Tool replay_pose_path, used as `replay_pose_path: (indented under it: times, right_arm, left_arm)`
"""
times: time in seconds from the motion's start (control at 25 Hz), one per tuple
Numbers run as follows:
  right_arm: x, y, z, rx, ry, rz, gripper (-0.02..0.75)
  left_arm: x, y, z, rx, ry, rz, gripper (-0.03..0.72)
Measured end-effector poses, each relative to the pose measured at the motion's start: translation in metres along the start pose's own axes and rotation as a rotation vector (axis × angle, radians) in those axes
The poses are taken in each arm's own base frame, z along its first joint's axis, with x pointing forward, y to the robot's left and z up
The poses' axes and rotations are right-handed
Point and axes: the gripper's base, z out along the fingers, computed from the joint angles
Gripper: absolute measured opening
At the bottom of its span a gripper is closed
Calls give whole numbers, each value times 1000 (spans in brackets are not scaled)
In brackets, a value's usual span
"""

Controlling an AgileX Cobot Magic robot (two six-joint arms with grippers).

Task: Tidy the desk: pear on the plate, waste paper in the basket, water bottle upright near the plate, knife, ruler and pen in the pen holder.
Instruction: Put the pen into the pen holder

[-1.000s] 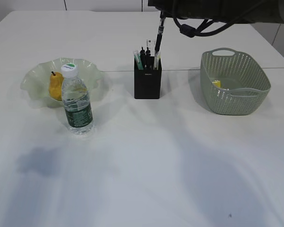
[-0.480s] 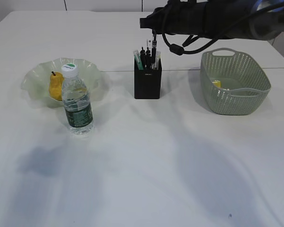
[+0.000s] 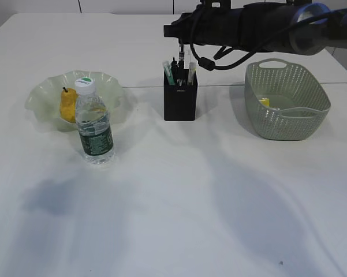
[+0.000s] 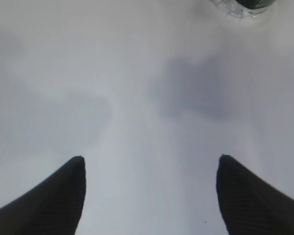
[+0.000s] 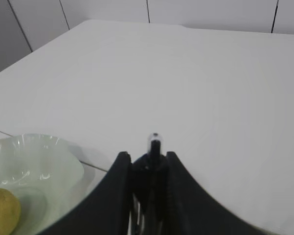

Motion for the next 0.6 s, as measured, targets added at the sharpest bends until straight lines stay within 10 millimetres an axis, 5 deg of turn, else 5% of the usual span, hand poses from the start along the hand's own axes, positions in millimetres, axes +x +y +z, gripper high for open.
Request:
replay_pose_path:
  times: [0.32,0.6]
  right_arm:
    - [-20,1,0,0,-63,-26,120]
    - [5,-3,14,2,-15,-15,120]
  left_arm:
    - [0,0,0,-2,0,2,591]
    - [0,0,0,-3,-4,3,591]
